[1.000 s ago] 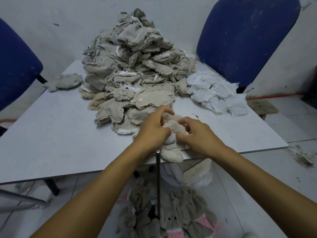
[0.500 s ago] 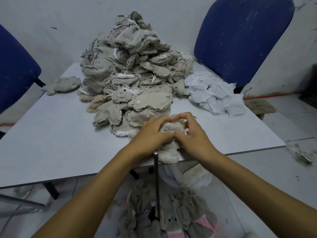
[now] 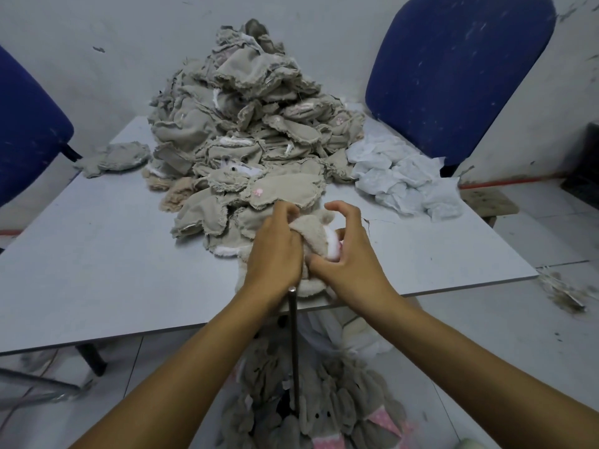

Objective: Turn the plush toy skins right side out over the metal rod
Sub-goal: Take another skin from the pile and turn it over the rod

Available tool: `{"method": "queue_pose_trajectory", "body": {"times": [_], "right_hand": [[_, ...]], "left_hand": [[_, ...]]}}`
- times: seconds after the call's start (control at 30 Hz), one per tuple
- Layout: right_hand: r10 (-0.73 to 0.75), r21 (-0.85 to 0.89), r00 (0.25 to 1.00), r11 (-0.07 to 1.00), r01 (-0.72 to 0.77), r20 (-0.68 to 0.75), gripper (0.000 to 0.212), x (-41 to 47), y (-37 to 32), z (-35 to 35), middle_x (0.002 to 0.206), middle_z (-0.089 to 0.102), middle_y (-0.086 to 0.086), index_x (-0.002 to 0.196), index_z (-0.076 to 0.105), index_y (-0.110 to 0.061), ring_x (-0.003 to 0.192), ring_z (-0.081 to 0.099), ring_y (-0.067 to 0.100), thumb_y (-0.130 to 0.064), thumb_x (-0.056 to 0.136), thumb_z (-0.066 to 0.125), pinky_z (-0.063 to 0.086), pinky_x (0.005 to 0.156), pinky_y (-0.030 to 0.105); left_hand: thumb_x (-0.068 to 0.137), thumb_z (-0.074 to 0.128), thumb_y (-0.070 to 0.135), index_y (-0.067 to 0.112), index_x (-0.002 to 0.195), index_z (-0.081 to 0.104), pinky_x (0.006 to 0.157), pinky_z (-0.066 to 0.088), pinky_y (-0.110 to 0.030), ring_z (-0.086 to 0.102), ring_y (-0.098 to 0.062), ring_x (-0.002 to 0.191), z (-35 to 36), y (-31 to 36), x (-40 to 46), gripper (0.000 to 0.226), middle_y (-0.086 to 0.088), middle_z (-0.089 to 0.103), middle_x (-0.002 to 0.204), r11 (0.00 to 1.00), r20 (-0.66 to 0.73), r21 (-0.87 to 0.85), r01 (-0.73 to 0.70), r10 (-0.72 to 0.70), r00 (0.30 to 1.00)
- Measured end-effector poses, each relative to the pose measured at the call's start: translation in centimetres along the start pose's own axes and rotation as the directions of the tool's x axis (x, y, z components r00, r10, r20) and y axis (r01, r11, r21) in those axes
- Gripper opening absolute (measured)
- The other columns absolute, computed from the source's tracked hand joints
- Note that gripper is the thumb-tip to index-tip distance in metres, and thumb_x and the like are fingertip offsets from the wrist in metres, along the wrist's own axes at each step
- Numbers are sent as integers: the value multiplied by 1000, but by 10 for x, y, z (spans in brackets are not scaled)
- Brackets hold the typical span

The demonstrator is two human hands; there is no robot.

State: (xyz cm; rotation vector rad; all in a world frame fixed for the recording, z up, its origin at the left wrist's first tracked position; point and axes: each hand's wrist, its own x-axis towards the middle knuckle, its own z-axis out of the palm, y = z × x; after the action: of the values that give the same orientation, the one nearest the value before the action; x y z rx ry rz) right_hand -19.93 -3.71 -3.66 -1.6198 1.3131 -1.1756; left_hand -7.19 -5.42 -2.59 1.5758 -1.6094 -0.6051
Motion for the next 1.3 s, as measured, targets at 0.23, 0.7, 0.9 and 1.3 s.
{"method": "queue_pose_trajectory", "body": {"times": [0.23, 0.7, 0.9, 1.3], "right_hand": [[91, 25, 996, 996, -90, -20, 42, 0, 2, 0, 92, 69, -9, 119, 54, -31, 79, 66, 2, -18, 84, 73, 54, 72, 20], [170, 57, 985, 984, -170, -9, 17, 8, -4, 3, 98, 73, 2, 109, 67, -19, 95, 69, 23, -23, 93, 65, 53, 90, 50], [170, 28, 985, 985, -170, -30, 25, 8, 0, 1, 103, 72, 0, 119, 62, -22, 98, 67, 19, -20, 96, 52, 53, 92, 45], [-109, -142, 994, 984, 110, 9, 33, -5, -3, 5, 92, 65, -12, 126, 55, -32, 82, 58, -7, -16, 98, 50, 42, 66, 9]], "left_hand": [[94, 37, 2, 29, 134, 50, 82, 55, -31, 63, -22, 103, -6, 10, 6, 50, -16, 62, 124, 878, 337, -419, 233, -88, 937], [83, 63, 17, 33, 117, 68, 90, 52, -26, 65, -6, 101, -14, -8, 8, 39, 15, 71, 108, 988, -19, -130, -79, 77, 997], [88, 56, 50, 48, 150, 30, 119, 28, -44, 34, -20, 144, -14, -8, 11, 66, -3, 40, 155, 980, 371, -179, 86, -14, 928], [85, 63, 12, 35, 101, 70, 71, 54, -33, 67, -13, 81, -11, 0, 5, 29, 7, 72, 97, 939, -32, -337, 67, -82, 996]]}}
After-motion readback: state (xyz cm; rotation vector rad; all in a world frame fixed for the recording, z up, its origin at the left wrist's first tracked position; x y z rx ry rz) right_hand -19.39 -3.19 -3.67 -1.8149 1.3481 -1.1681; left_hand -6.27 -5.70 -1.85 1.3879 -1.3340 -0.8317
